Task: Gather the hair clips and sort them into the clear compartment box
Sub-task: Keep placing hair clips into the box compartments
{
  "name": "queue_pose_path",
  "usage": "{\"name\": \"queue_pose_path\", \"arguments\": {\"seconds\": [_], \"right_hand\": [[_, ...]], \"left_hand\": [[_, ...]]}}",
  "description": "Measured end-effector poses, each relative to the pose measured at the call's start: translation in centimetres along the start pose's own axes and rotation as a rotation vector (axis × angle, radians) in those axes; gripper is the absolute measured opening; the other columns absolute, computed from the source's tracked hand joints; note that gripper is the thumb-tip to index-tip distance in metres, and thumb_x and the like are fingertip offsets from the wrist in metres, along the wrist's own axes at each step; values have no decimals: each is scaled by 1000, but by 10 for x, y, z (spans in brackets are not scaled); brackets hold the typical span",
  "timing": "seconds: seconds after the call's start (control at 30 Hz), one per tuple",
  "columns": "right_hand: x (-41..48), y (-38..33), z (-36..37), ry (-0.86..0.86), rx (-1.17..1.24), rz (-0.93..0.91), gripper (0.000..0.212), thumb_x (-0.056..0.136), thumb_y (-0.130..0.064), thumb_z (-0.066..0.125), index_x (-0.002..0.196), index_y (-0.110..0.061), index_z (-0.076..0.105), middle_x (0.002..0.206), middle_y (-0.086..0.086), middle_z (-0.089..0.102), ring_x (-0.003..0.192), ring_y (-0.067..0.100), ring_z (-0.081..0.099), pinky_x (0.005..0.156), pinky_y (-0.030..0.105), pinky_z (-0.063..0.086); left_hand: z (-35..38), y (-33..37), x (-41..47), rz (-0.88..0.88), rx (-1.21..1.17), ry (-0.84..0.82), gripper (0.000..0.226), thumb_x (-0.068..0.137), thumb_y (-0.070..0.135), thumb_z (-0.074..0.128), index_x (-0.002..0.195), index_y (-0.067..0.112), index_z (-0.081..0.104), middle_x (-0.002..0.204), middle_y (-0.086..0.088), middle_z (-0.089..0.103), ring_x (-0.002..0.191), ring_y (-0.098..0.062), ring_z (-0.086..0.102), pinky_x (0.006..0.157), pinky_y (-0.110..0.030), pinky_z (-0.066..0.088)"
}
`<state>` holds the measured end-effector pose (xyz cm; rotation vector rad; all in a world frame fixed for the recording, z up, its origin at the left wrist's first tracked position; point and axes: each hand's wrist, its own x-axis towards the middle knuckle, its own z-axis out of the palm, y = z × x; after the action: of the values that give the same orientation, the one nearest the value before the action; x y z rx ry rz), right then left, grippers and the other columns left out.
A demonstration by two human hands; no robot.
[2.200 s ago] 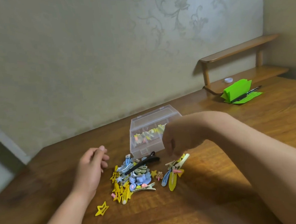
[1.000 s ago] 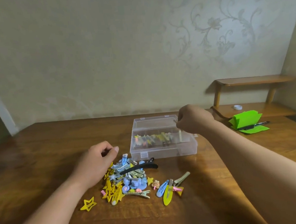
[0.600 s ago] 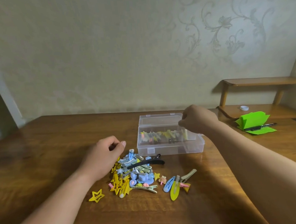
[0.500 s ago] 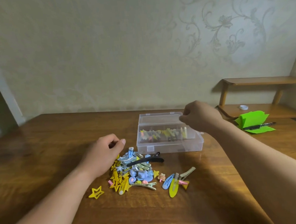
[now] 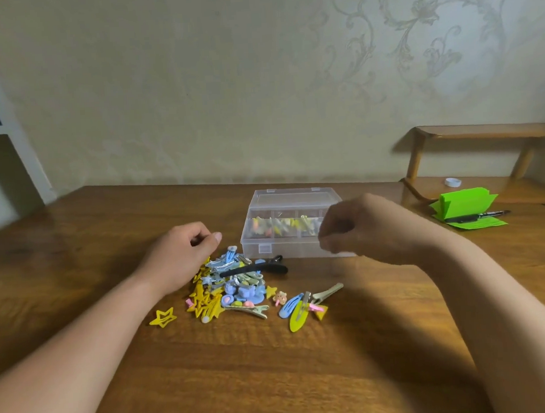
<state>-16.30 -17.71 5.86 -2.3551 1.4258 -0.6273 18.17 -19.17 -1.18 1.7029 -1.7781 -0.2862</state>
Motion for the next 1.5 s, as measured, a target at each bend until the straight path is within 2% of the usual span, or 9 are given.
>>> {"name": "queue_pose_path", "arguments": {"seconds": [0.3, 0.5, 0.6, 0.73, 0.93, 1.1, 1.27, 1.4, 1.5], "right_hand": [[-7, -14, 8, -542, -161, 14, 22, 92, -29, 80, 111, -38, 72, 105, -14, 71, 87, 8, 66, 59, 20, 48], [-5, -17, 16, -468, -188, -3, 15, 94, -35, 78, 107, -31, 75, 100, -13, 70, 90, 13, 67, 81, 37, 60], [-4, -16, 14, -429, -187, -13, 12, 95, -38, 75, 105, -30, 73, 98, -11, 71, 89, 13, 67, 77, 34, 57], [0, -7, 4, -189, -31, -52, 7, 94, -34, 75, 99, -30, 73, 87, -10, 75, 73, 4, 68, 64, 19, 51], [9, 8, 7, 182, 290, 5, 29, 98, -22, 73, 123, -32, 63, 85, -8, 79, 68, 7, 70, 61, 27, 51], [28, 28, 7, 474, 257, 146, 19, 94, -18, 73, 112, -25, 71, 86, -4, 79, 75, 11, 72, 66, 30, 54], [63, 36, 2, 440, 48, 293, 5, 96, -18, 73, 100, -20, 72, 86, 0, 73, 71, 21, 68, 54, 25, 44], [83, 28, 1, 341, -198, 324, 4, 97, -27, 69, 99, -24, 71, 90, -3, 72, 76, 20, 68, 66, 38, 61], [92, 24, 4, 316, -391, 341, 8, 97, -27, 63, 97, -27, 71, 92, -4, 71, 79, 21, 67, 61, 32, 55]], "left_hand": [[0, 3, -3, 6, -9, -16, 35, 104, 48, 62, 81, 22, 69, 89, 9, 74, 88, -14, 67, 76, -38, 52], [0, 7, -5, 6, -29, -11, 33, 104, 41, 65, 78, 21, 69, 71, 9, 64, 70, -14, 57, 65, -34, 40], [-1, 7, -7, 5, -32, -14, 32, 104, 41, 65, 79, 21, 69, 76, 9, 67, 75, -15, 61, 66, -34, 43], [-2, 4, -6, 2, -19, -32, 31, 103, 45, 65, 84, 21, 70, 86, 7, 75, 85, -16, 68, 77, -38, 54], [4, 4, -5, 45, 62, -35, 23, 102, 45, 64, 86, 28, 69, 83, 10, 72, 80, -12, 67, 74, -39, 57], [3, 0, 1, 19, -4, -35, 25, 105, 44, 59, 88, 28, 69, 79, 6, 72, 77, -19, 67, 68, -37, 53], [2, -3, 4, 19, -26, -48, 26, 105, 44, 59, 87, 28, 69, 78, 6, 72, 76, -18, 67, 67, -36, 53], [3, -4, 4, 19, -42, -31, 26, 103, 42, 61, 87, 25, 70, 77, 10, 70, 77, -15, 65, 64, -31, 45], [3, -4, 4, 21, -39, -38, 26, 104, 42, 60, 89, 24, 70, 76, 20, 65, 77, -10, 64, 61, -28, 42]]}}
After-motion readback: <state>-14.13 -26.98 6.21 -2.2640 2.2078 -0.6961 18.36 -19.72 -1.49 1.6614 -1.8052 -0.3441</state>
